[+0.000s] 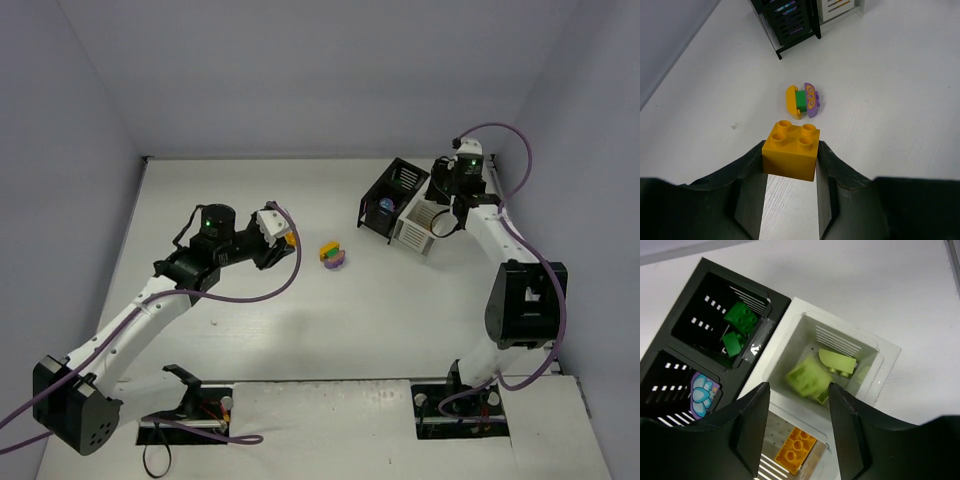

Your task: Sort the legos into containers by color

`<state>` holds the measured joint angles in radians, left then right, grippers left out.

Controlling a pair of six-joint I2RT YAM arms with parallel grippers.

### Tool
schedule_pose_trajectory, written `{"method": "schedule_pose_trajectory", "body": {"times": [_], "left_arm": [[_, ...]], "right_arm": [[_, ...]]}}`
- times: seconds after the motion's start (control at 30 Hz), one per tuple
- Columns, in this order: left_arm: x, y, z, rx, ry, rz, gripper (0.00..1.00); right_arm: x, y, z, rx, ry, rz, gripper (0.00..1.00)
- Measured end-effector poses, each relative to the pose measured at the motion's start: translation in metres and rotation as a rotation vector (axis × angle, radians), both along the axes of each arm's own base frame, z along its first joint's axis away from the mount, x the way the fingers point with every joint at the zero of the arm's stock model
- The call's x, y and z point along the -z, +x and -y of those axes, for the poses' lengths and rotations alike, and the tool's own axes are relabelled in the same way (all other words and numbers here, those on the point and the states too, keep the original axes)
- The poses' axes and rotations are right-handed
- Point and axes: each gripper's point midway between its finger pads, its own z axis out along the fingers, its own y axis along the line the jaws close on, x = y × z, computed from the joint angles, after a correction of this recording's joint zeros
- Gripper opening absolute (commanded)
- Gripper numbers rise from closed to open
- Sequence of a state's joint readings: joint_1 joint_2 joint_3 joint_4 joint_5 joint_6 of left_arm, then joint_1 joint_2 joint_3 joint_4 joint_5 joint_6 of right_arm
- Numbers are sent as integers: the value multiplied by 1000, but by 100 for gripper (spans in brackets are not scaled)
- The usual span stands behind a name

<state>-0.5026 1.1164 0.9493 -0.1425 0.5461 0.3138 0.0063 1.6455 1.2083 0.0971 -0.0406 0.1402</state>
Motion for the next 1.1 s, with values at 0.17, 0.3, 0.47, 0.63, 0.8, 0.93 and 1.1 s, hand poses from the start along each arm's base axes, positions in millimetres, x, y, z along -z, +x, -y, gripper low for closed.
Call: {"method": "schedule_pose_trajectory", "body": {"times": [0.17,0.3,0.47,0.63,0.8,0.93,1.1], "left_arm": [[-5,-1,1,6,-12,15,0],[-6,-1,2,13,-16,17,0],[-2,-4,2,22,-18,15,0],[1,-9,1,35,-14,46,0],[-5,-11,1,41,-9,125,0],[-4,-12,-1,46,6,183,0],[0,-13,-5,50,32,255,0]], "right_arm": [[-11,7,0,3,6,24,54],[-17,10,-6,-17,32,39,55],[-30,-6,-38,-125,152,56,56],[-75,-57,-124,-335,314,129,69],[-117,-113,-216,-586,467,177,81],[-127,-147,-267,-708,534,160,82],[-122,-188,-318,-842,575,100,82]]}}
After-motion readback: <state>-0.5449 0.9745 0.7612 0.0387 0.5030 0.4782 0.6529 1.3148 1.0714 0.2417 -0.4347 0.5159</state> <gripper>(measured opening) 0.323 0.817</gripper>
